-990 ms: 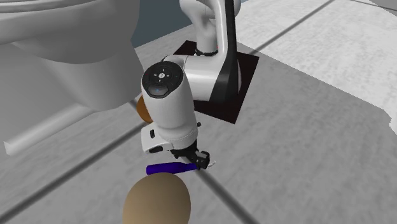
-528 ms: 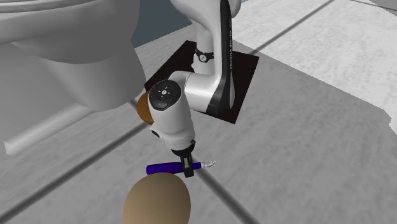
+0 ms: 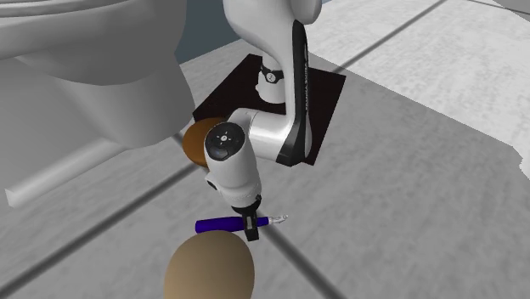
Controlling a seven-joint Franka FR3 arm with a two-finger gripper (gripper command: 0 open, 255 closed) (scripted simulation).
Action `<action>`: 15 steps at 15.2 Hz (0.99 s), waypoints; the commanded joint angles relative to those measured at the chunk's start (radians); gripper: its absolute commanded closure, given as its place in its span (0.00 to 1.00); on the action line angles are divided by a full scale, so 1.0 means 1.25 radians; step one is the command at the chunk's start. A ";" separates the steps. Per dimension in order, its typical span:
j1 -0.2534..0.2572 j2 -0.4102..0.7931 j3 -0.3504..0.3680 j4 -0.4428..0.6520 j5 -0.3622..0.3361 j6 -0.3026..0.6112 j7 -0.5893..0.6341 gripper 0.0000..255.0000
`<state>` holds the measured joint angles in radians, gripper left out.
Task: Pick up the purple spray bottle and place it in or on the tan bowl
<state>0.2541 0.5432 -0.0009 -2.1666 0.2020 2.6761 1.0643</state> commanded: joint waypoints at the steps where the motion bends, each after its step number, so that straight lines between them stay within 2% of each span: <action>1: 0.000 0.002 0.000 0.001 0.000 0.002 0.000 0.00; 5: 0.000 0.002 0.000 0.001 0.000 0.001 0.000 0.00; 6: 0.000 0.002 0.000 0.001 0.000 0.001 0.000 1.00; 15: 0.000 0.002 0.000 0.001 0.000 0.001 0.000 1.00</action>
<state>0.2539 0.5457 -0.0006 -2.1656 0.2024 2.6780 1.0640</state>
